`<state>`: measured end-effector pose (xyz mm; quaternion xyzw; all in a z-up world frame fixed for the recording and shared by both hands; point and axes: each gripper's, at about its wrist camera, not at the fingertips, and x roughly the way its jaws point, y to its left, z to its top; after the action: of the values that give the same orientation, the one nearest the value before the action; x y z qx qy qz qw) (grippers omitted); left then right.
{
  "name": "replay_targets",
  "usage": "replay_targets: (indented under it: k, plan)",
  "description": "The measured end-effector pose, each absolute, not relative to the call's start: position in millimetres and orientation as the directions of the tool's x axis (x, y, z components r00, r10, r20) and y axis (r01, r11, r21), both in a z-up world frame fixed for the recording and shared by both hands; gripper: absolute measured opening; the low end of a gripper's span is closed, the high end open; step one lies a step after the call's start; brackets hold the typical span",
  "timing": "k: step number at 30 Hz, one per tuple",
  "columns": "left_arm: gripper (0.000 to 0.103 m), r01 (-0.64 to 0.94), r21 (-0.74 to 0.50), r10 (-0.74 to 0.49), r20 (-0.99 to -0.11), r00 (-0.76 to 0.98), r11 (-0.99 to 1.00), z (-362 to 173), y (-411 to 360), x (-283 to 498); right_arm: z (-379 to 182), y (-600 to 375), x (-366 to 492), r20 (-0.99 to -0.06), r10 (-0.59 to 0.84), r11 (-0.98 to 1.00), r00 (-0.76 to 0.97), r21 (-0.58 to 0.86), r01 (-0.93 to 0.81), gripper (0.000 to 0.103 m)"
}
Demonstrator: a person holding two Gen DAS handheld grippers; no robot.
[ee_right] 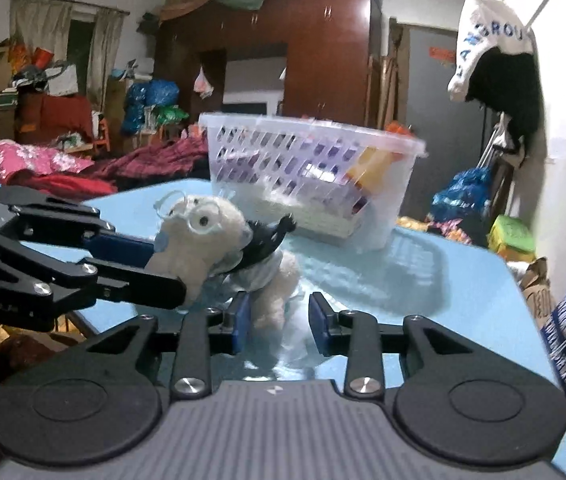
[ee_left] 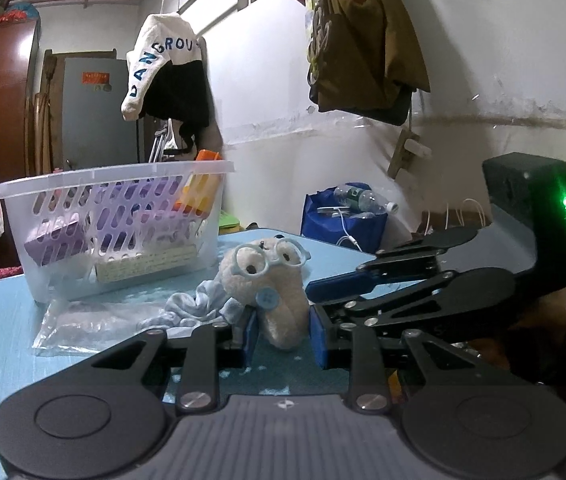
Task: Organize objects
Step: 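Close the left tool on the white plush toy while the right tool grips it too, then lift the plush toy with both tools and lower it into the basket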
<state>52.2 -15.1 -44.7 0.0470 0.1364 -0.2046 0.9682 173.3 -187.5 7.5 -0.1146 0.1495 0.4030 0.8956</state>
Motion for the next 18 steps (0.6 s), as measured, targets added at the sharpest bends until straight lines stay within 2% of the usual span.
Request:
replay_targets:
  k: [2, 3, 5, 9, 14, 18]
  plan:
    - [0.031, 0.408, 0.041, -0.380, -0.290, 0.878, 0.912, -46.0, -15.5, 53.1, 6.3, -186.7, 173.0, -0.357, 0.697, 0.642, 0.622, -0.074, -0.763, 0.033]
    - [0.031, 0.411, 0.040, -0.383, -0.294, 0.876, 0.911, -46.6, -15.9, 53.7, 6.2, -186.4, 172.5, -0.359, 0.701, 0.636, 0.616, -0.075, -0.768, 0.026]
    - [0.031, 0.415, 0.044, -0.384, -0.298, 0.874, 0.909, -47.7, -17.5, 53.7, 4.5, -182.5, 168.5, -0.371, 0.695, 0.627, 0.616, -0.105, -0.772, 0.020]
    - [0.032, 0.415, 0.056, -0.381, -0.300, 0.875, 0.908, -47.9, -19.2, 53.4, 3.7, -176.6, 161.3, -0.375, 0.675, 0.627, 0.636, -0.164, -0.762, 0.019]
    - [0.032, 0.415, 0.058, -0.379, -0.309, 0.872, 0.908, -50.5, -19.3, 55.3, 0.0, -175.1, 163.9, -0.393, 0.662, 0.629, 0.638, -0.172, -0.758, 0.017]
    - [0.030, 0.411, 0.065, -0.381, -0.270, 0.885, 0.909, -42.3, -18.8, 50.4, 6.9, -176.7, 157.7, -0.360, 0.661, 0.645, 0.658, -0.176, -0.744, 0.013]
